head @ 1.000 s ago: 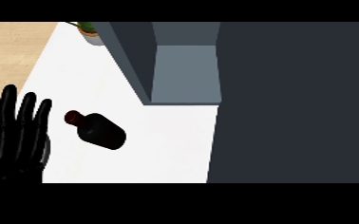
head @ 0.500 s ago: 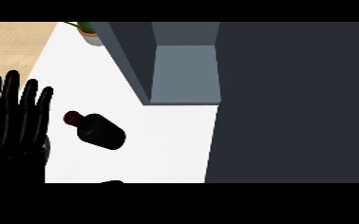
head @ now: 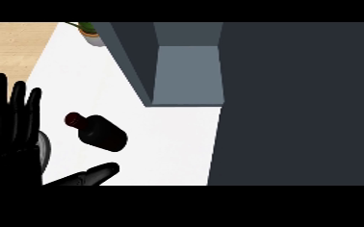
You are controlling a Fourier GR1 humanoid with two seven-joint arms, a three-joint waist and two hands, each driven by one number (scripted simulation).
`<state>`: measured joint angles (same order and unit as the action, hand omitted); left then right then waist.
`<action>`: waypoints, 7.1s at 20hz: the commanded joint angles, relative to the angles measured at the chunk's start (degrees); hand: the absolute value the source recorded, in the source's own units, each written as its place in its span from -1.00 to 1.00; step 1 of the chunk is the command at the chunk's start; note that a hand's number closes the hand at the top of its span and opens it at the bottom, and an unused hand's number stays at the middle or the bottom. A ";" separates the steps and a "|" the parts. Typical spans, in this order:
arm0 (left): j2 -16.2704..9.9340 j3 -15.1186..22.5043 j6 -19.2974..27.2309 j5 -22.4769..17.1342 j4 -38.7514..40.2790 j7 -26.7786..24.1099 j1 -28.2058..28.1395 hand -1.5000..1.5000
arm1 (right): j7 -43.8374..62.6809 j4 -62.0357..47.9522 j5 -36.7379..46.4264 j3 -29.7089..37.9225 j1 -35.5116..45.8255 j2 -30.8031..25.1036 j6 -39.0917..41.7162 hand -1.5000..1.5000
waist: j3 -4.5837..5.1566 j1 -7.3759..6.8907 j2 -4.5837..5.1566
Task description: Pick up the wine, place it into the cabinet and close the cabinet
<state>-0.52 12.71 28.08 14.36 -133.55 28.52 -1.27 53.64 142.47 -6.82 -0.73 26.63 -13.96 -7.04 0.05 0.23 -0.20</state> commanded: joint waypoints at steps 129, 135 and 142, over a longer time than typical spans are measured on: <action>0.52 2.98 1.31 -28.76 57.34 -33.73 38.72 1.00 | 5.59 3.23 -12.01 9.80 4.79 -2.30 1.13 -1.00 | -0.09 0.88 0.23; -0.86 4.26 2.25 -22.02 63.37 -35.96 42.72 1.00 | 5.38 0.95 -6.89 5.49 7.69 -0.93 -0.26 -1.00 | -0.05 0.51 0.17; 0.51 5.14 3.30 -23.14 68.39 -41.21 41.28 1.00 | 3.94 4.41 -8.94 7.98 1.38 -0.50 2.02 -1.00 | -0.07 0.59 0.15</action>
<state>-0.17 19.06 32.38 -9.48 -67.48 -10.34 40.36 56.70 139.08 -10.23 5.93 32.48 -15.35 -5.69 -0.01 1.09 -0.02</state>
